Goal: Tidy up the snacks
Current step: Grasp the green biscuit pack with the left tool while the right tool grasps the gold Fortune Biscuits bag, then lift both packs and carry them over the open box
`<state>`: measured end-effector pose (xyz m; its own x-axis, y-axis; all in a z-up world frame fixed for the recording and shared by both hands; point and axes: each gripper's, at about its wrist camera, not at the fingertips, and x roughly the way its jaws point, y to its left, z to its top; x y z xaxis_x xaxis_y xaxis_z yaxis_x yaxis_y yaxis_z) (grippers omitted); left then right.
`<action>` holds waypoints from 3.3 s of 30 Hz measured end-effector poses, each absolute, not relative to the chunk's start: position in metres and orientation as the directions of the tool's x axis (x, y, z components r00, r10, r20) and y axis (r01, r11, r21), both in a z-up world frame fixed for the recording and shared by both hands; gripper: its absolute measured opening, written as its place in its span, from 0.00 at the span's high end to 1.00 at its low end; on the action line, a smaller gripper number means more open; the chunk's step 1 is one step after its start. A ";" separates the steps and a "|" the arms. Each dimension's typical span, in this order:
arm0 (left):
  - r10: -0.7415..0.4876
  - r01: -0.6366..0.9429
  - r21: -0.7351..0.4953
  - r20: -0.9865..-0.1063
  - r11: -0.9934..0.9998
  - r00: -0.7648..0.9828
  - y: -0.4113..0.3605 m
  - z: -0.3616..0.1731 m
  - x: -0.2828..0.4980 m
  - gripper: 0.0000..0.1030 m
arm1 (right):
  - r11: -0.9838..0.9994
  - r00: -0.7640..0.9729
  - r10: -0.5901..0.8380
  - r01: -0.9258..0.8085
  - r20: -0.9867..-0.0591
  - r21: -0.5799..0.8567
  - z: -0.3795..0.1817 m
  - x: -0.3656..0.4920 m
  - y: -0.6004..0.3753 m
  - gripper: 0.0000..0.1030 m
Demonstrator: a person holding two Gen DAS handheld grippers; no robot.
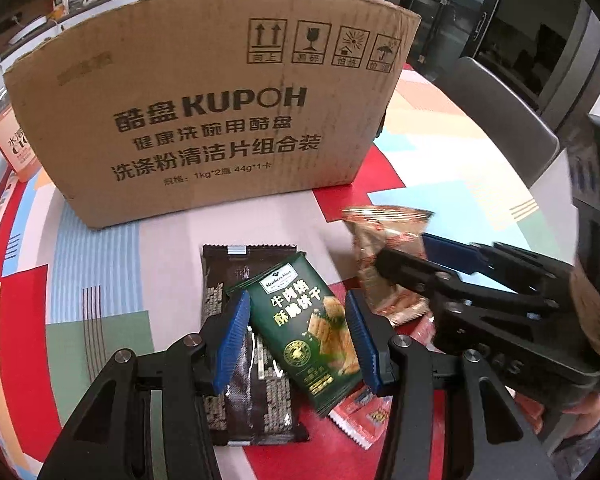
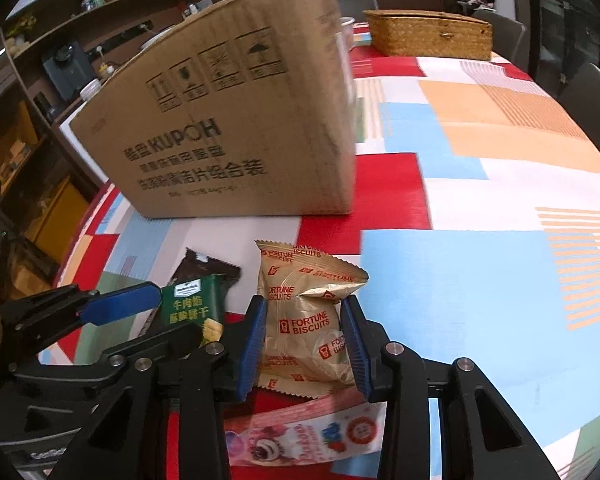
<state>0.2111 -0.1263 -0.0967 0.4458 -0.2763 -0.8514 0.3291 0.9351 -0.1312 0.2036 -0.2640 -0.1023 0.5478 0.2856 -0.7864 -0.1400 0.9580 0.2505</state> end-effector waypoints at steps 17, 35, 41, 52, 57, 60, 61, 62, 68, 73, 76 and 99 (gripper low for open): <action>-0.171 0.319 -0.008 -0.856 0.948 0.489 -0.156 -0.112 0.211 0.62 | 0.960 0.600 0.259 -0.070 -0.757 0.273 -0.098 0.188 -0.295 0.62; -0.185 0.404 0.031 -0.855 0.914 0.484 -0.166 -0.110 0.197 0.49 | 0.963 0.606 0.243 -0.055 -0.757 0.265 -0.095 0.181 -0.297 0.62; -0.205 0.413 0.010 -0.857 0.911 0.472 -0.170 -0.117 0.202 0.59 | 0.962 0.605 0.237 -0.036 -0.760 0.271 -0.098 0.178 -0.304 0.62; -0.247 0.393 -0.038 -0.833 0.919 0.495 -0.155 -0.093 0.200 0.59 | 0.963 0.607 0.243 -0.058 -0.757 0.262 -0.094 0.177 -0.296 0.62; -0.268 0.393 -0.052 -0.813 0.918 0.517 -0.146 -0.075 0.197 0.59 | 0.965 0.622 0.235 -0.060 -0.747 0.253 -0.084 0.175 -0.295 0.63; -0.289 0.393 -0.072 -0.798 0.917 0.529 -0.142 -0.067 0.197 0.59 | 0.967 0.635 0.231 -0.065 -0.738 0.247 -0.076 0.174 -0.293 0.63; -0.295 0.393 -0.076 -0.793 0.916 0.533 -0.139 -0.064 0.197 0.59 | 0.967 0.640 0.229 -0.067 -0.734 0.244 -0.072 0.174 -0.291 0.63; -0.301 0.393 -0.080 -0.786 0.916 0.540 -0.137 -0.060 0.196 0.59 | 0.968 0.643 0.229 -0.070 -0.731 0.242 -0.070 0.173 -0.291 0.63; -0.337 0.397 -0.100 -0.734 0.912 0.589 -0.120 -0.030 0.194 0.59 | 0.972 0.679 0.222 -0.097 -0.700 0.215 -0.047 0.170 -0.280 0.63; -0.347 0.391 -0.100 -0.689 0.915 0.636 -0.110 -0.009 0.196 0.59 | 0.973 0.708 0.224 -0.119 -0.669 0.199 -0.026 0.172 -0.271 0.63; -0.350 0.385 -0.098 -0.659 0.918 0.666 -0.101 0.006 0.197 0.59 | 0.973 0.728 0.224 -0.130 -0.648 0.190 -0.013 0.173 -0.265 0.63; -0.296 0.333 -0.024 -0.520 0.943 0.801 -0.058 0.081 0.258 0.59 | 0.970 0.806 0.241 -0.218 -0.540 0.108 0.065 0.238 -0.215 0.63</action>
<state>0.2584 -0.0583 0.0809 0.8013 -0.2963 -0.5198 0.3329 0.9427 -0.0243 0.2378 -0.2154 0.0652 0.8062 0.2412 -0.5402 -0.2176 0.9700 0.1082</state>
